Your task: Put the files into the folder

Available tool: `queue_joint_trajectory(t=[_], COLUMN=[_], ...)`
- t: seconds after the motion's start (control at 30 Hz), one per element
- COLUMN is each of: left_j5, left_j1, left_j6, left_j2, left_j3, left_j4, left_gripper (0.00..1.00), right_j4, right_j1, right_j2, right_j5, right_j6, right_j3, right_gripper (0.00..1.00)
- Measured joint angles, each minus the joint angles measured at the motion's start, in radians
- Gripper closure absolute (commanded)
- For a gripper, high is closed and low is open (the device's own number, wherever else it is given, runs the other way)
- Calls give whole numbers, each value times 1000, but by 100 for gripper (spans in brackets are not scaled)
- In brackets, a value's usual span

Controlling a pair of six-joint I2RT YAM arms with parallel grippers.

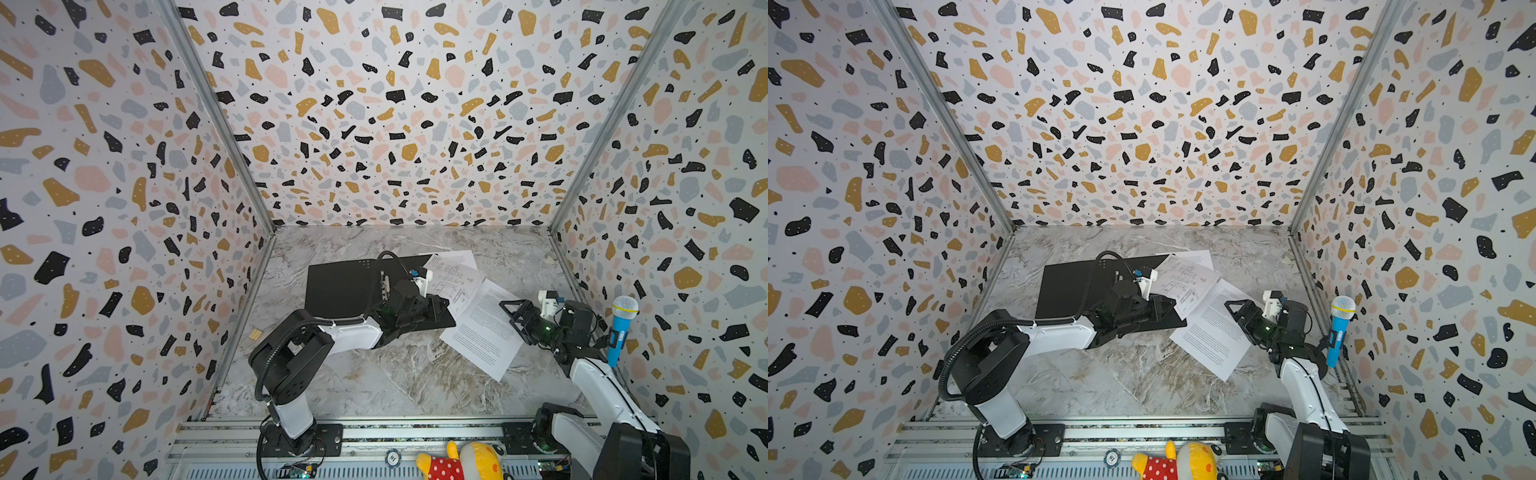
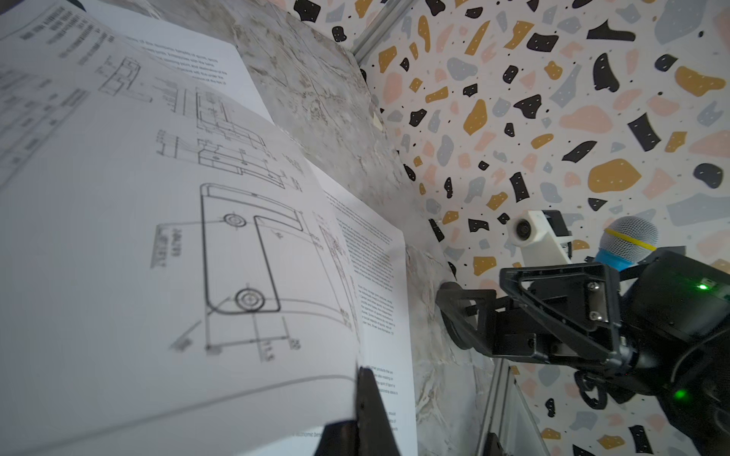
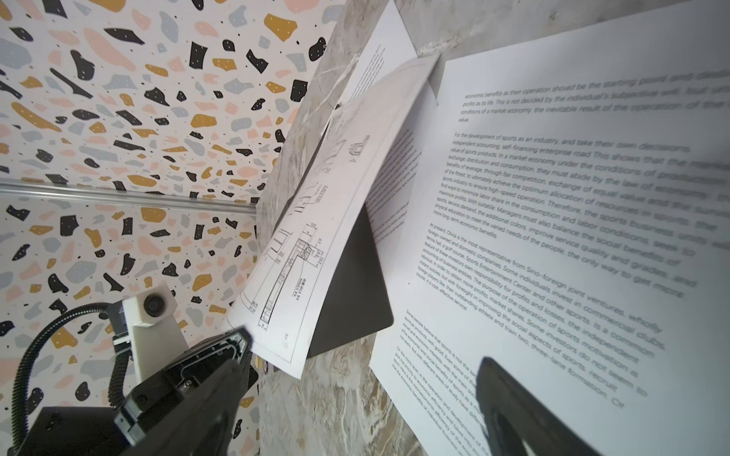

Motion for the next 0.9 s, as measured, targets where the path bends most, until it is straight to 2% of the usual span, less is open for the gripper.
queue_joint_trajectory(t=[0.2, 0.47, 0.9], left_j5=[6, 6, 11], left_j1=[-1, -11, -40], left_j6=[-97, -154, -214], left_j2=[2, -20, -23], left_j3=[-37, -101, -170], left_j4=[121, 194, 288], left_gripper=[99, 99, 99], right_j4=[108, 235, 448], right_j1=[93, 143, 218], right_j2=[70, 164, 441], right_j5=[0, 17, 34], right_j6=[56, 113, 184], right_j3=[-43, -53, 20], right_gripper=[15, 20, 29])
